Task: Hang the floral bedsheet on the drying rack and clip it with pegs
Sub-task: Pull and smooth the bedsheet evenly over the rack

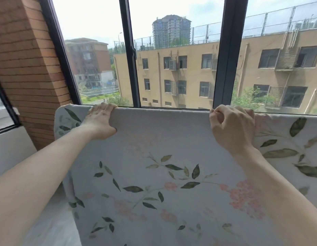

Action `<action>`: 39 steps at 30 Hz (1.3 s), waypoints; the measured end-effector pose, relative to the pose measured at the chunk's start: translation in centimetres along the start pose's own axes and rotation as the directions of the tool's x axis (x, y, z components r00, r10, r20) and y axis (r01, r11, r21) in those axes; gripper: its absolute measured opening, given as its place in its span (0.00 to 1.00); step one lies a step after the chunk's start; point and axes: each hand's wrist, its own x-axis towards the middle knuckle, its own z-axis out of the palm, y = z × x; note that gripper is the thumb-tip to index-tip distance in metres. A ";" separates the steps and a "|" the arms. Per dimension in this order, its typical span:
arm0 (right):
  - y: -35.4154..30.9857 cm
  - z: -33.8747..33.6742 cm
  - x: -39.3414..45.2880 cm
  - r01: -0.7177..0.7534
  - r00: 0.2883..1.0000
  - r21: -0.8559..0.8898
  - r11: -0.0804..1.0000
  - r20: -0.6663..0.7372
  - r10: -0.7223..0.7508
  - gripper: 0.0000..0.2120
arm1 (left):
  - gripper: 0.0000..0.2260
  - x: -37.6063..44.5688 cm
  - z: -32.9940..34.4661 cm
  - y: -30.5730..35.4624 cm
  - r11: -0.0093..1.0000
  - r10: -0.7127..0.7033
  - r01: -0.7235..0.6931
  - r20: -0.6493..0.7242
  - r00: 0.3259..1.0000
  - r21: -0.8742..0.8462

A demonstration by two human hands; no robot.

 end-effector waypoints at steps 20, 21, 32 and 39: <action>-25.9 13.0 1.2 0.182 0.924 0.167 0.969 0.309 -0.226 0.16 | 0.30 3.6 2.7 -11.6 0.911 0.358 -0.405 -0.339 0.870 -0.078; -25.9 13.3 1.0 0.186 0.936 0.106 0.977 0.284 -0.209 0.15 | 0.30 3.9 2.6 -13.2 0.907 0.361 -0.412 -0.340 0.868 -0.087; -27.3 14.0 1.4 -0.028 0.973 -0.134 0.991 0.222 0.058 0.22 | 0.27 6.6 0.9 -25.0 0.910 0.234 -0.283 -0.187 0.954 -0.304; -34.2 16.7 -0.1 0.020 0.945 -0.166 0.986 0.325 0.035 0.21 | 0.14 7.4 -1.3 -28.7 0.666 0.227 -0.181 -0.035 0.973 -0.724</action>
